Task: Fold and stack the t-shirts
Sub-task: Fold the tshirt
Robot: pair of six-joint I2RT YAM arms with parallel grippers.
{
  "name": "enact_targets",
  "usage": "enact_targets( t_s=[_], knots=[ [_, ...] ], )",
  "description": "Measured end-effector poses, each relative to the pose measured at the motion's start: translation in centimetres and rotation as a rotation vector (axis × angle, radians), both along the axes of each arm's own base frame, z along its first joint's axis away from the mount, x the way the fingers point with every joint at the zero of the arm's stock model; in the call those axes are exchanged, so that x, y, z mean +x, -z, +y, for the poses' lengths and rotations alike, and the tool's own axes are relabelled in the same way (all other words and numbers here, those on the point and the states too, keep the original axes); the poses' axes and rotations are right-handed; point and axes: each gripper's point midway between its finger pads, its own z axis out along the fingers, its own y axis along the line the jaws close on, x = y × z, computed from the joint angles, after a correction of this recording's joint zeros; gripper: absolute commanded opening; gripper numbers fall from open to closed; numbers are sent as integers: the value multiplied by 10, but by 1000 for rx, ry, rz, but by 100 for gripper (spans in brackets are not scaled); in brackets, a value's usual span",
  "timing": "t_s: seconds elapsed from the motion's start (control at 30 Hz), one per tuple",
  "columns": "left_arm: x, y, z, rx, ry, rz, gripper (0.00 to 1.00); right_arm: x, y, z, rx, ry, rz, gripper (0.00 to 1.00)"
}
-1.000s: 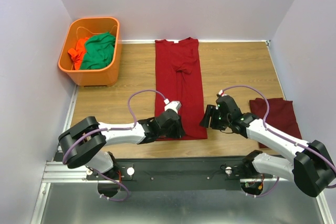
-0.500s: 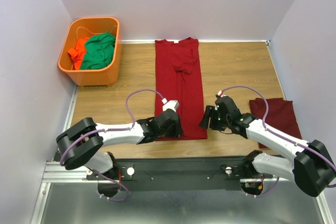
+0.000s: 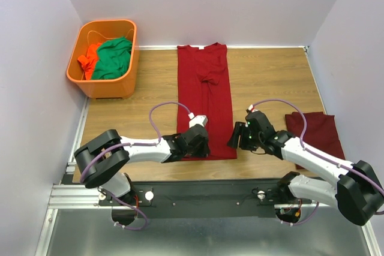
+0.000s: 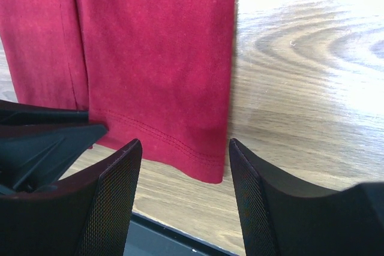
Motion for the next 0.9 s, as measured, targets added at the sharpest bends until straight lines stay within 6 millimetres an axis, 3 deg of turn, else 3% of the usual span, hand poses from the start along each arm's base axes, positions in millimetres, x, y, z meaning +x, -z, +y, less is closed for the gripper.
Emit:
enact_targets(
  t_s=[0.2,0.57,0.9],
  knots=[
    [-1,-5,-7,-20,9,-10,1,-2,2,-1,0,2,4,67],
    [-16,-33,-22,-110,43,-29,0,-1,-1,-8,-25,24,-19,67],
    [-29,-12,-10,-90,17,29,0,-1,0,-10,-30,36,-14,67]
  ],
)
